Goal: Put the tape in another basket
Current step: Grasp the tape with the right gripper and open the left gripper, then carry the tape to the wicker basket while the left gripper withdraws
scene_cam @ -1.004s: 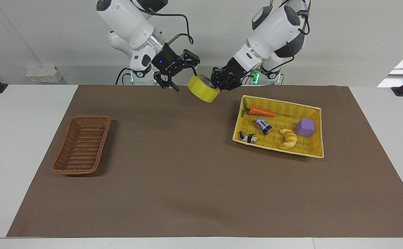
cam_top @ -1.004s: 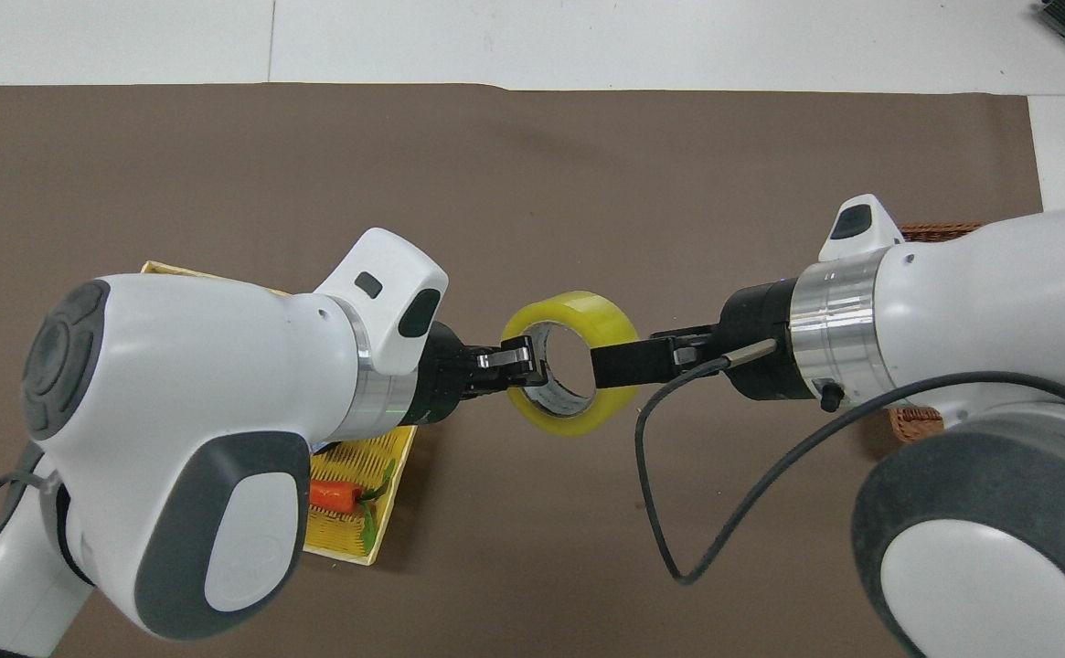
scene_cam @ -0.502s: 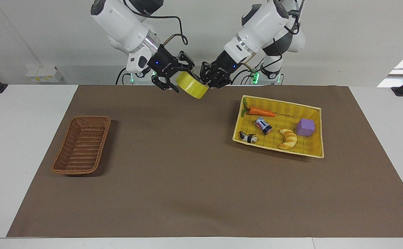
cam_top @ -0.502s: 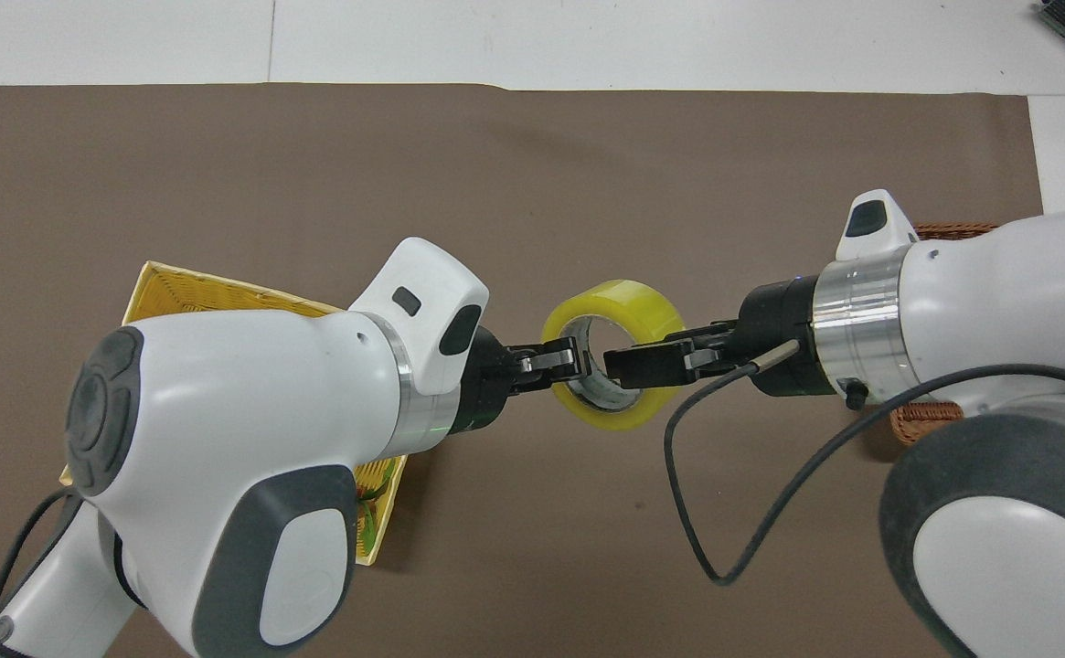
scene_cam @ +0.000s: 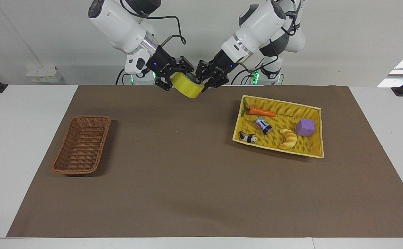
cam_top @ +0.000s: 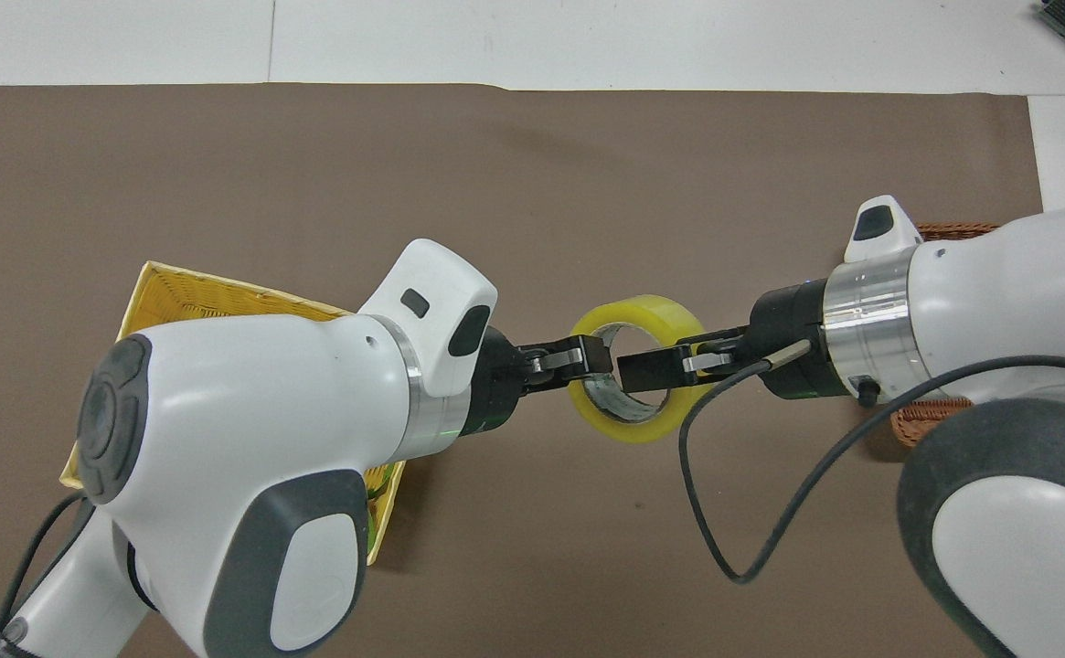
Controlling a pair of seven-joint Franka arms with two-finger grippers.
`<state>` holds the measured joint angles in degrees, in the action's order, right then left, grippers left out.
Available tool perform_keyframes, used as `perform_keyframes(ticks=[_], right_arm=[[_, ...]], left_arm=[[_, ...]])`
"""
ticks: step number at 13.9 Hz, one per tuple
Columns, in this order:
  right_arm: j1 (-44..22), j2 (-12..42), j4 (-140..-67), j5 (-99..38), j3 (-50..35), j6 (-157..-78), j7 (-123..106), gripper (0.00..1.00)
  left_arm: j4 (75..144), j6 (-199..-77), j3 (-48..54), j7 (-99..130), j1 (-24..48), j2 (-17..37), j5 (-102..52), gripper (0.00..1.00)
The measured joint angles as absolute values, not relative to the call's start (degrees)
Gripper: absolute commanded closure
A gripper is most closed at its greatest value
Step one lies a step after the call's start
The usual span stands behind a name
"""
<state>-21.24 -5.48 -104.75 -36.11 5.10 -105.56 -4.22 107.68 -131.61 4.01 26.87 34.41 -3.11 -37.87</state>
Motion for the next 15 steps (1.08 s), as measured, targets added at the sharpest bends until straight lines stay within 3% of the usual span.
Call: perform_keyframes(ticks=[7, 12, 15], right_arm=[[-16.54, -5.54, -104.72, -37.02, 5.31, -101.49, -5.51, 1.0], [-3.09, -5.57, -104.55, -37.33, 5.87, -92.73, -14.3, 1.0], [4.85, -5.42, -104.84, -36.69, 6.22, -92.11, -17.09, 1.0]], left_arm=[[107.74, -126.14, 2.59, 27.02, 31.12, -3.2, -37.87, 0.0], [107.73, -118.64, 2.01, 25.66, 21.39, -3.23, -35.94, 0.0], [107.73, -118.34, 1.91, 25.67, 16.59, -3.18, -31.31, 0.0]])
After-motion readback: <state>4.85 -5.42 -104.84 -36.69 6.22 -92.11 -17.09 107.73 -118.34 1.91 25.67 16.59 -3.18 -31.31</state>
